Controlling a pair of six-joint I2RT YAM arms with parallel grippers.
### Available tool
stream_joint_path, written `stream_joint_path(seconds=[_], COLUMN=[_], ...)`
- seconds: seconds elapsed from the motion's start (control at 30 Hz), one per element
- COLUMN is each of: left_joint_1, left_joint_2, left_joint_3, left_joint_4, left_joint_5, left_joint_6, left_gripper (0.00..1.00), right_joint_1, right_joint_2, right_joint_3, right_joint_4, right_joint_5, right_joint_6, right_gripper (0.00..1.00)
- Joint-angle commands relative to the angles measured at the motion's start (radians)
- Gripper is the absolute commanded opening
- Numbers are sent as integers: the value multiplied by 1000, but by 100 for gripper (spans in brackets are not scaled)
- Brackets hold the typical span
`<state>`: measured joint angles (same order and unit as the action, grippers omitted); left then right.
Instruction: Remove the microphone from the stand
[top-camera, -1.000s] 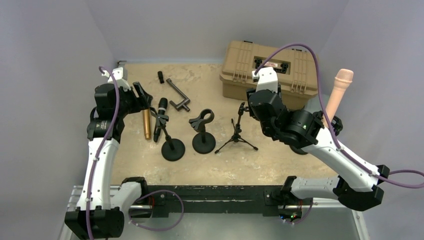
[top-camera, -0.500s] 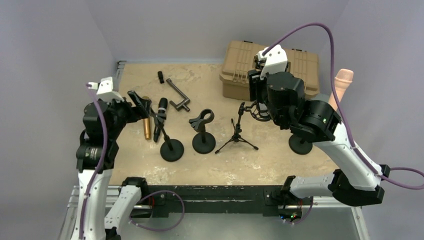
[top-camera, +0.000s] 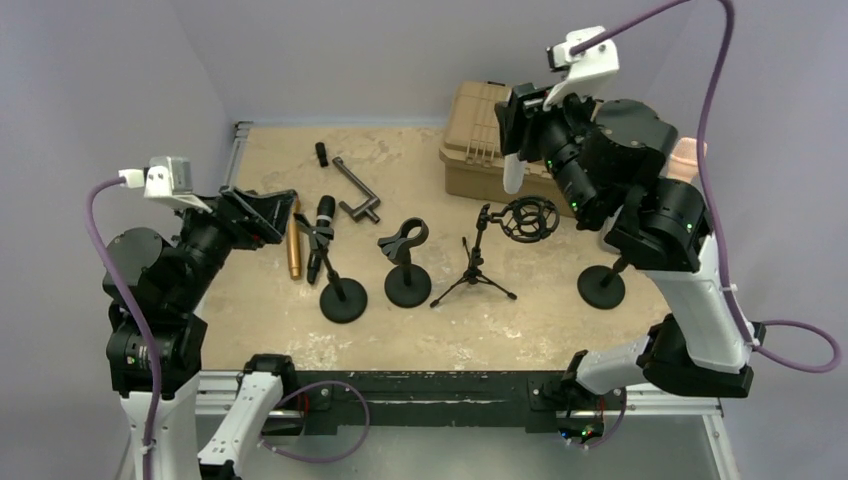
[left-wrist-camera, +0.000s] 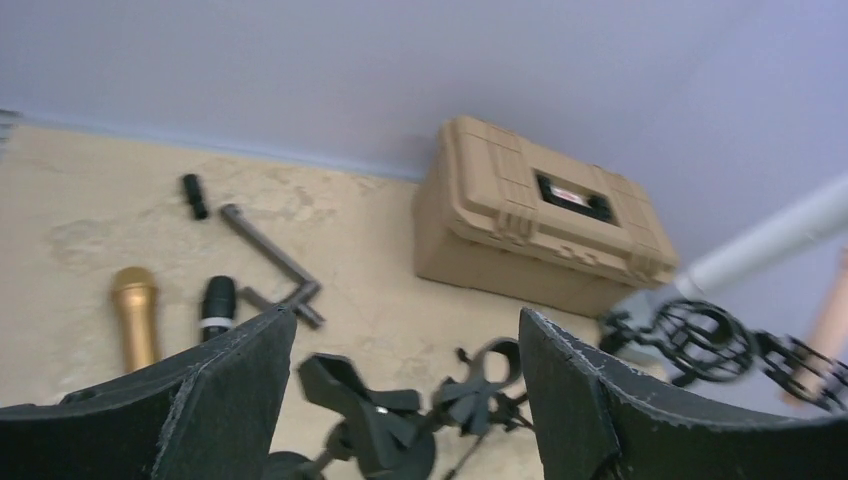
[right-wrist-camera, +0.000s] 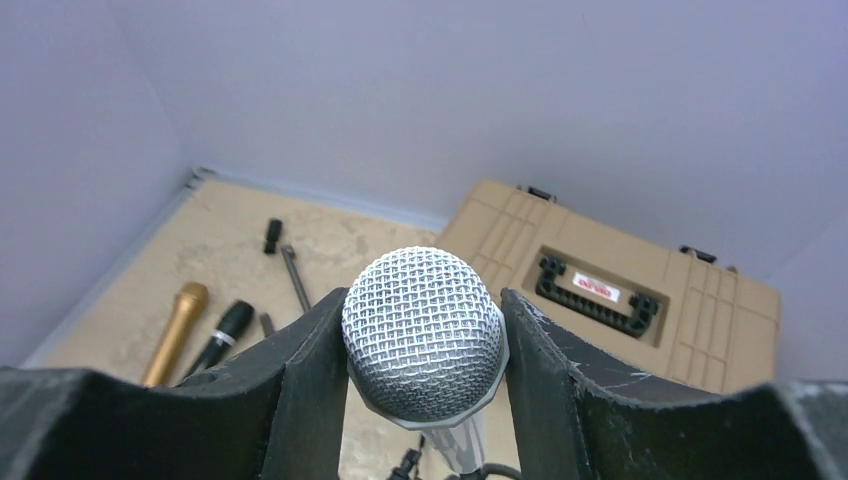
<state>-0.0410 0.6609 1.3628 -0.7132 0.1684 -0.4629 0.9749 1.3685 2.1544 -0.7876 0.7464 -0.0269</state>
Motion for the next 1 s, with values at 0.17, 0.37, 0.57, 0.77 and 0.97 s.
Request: stream_joint_path(seconds=[0.17,0.37,0.57,0.77,0.97], left_joint_1=[-135,-464,-695,-789,-806], left_joint_2=[57,130,175,223,229], left_joint_3=[-41,-4,-7,-43,-69], left_joint_4=[349,282,262,280,255], left_joint_5=[516,362,220,214,178], left_joint_6=[-265,-130,-39,-29,-30], left_gripper=[80,81,82,70,61], right_joint_1=[-1,-1,-2,-2,0], right_joint_2=[-48,-123,-176,-218,-240], right_joint_3=[65,-139,-384,-565,-636], right_joint_4=[141,273,421,574,646], right_joint_5=[-282,-626,-883,-993,-1017], right_joint_6=[107,318,493,584,622], right_gripper=[0,0,0,0,0])
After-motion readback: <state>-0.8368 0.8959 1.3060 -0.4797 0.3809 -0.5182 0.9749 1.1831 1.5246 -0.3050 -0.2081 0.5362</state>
